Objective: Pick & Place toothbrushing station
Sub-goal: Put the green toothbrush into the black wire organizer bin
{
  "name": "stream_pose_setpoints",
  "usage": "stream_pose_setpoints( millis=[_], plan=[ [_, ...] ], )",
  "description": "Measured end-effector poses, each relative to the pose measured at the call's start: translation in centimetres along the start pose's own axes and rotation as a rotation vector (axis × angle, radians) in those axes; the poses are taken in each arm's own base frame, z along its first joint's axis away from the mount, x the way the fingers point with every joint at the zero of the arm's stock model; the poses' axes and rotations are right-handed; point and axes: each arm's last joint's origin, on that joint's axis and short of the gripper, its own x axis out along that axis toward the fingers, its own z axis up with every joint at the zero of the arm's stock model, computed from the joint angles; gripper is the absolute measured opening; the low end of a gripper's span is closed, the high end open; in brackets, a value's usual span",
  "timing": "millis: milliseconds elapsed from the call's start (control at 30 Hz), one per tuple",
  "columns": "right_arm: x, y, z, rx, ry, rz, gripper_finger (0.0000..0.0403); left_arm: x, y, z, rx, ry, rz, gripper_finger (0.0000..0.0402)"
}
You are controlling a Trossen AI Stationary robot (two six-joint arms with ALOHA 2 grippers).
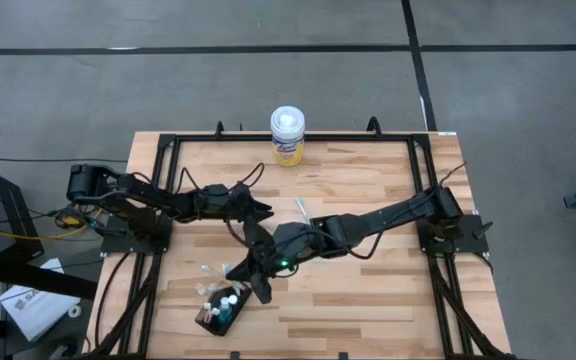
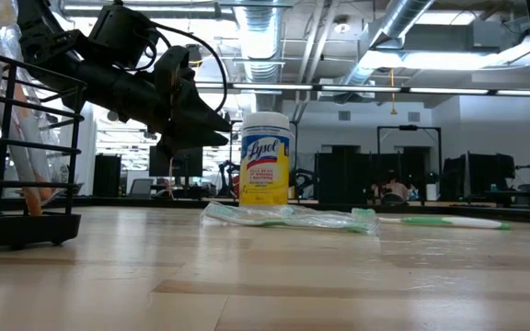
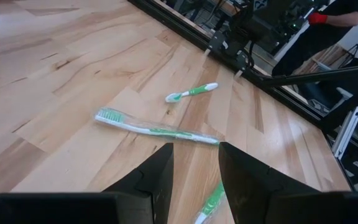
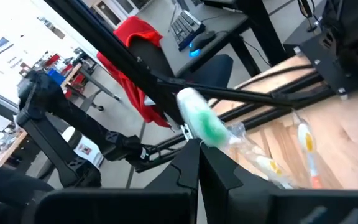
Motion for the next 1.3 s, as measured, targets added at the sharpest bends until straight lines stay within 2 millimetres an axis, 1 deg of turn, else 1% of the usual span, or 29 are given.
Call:
stream_pose_setpoints(
  millis=[233, 733, 800, 867, 933, 1000, 1033, 1100, 1300],
  plan=[
    [0.2, -0.4, -0.6, 0.027, 0.007, -0.010, 0.0000, 0.0, 0.0, 0.0, 0.014, -0.001, 0.002, 0.0123],
    [0.3, -0.3, -0.7, 0.014, -0.008, -0.031, 0.0000, 0.0, 0.0, 0.0, 0.018, -0.002, 0.004, 0.0123],
    [1.5, -0.9, -1.3, 0.013, -0.024, -0.025, 0.0000, 0.0, 0.0, 0.0, 0.018, -0.001, 0.003, 0.0123],
    [2.3, -1.7, -2.4, 0.023, 0.010, -0.047, 0.0000, 0.0, 0.0, 0.0, 0.018, -0.001, 0.003, 0.0123],
    [3.9, -2.2, -3.3, 0.039, -0.014, -0.014, 0.0000, 0.0, 0.0, 0.0, 0.018, 0.001, 0.004, 0.0123],
    [4.3, -2.7, -3.8, 0.042, -0.001, -0.034, 0.0000, -0.1, 0.1, -0.2, 0.017, 0.011, 0.005, 0.0123],
    [4.4, -2.7, -4.0, 0.039, -0.009, -0.024, 0.0000, -0.1, 0.2, -0.3, 0.017, 0.013, 0.004, 0.0123],
    [4.7, -2.6, -3.7, 0.035, -0.043, -0.002, 0.0000, -0.2, 0.3, -0.5, 0.016, 0.020, 0.008, 0.0123],
    [4.8, -2.8, -3.9, 0.028, -0.034, -0.011, 0.0000, -0.8, 1.0, -1.6, 0.000, 0.056, 0.030, 0.0123]
  ],
)
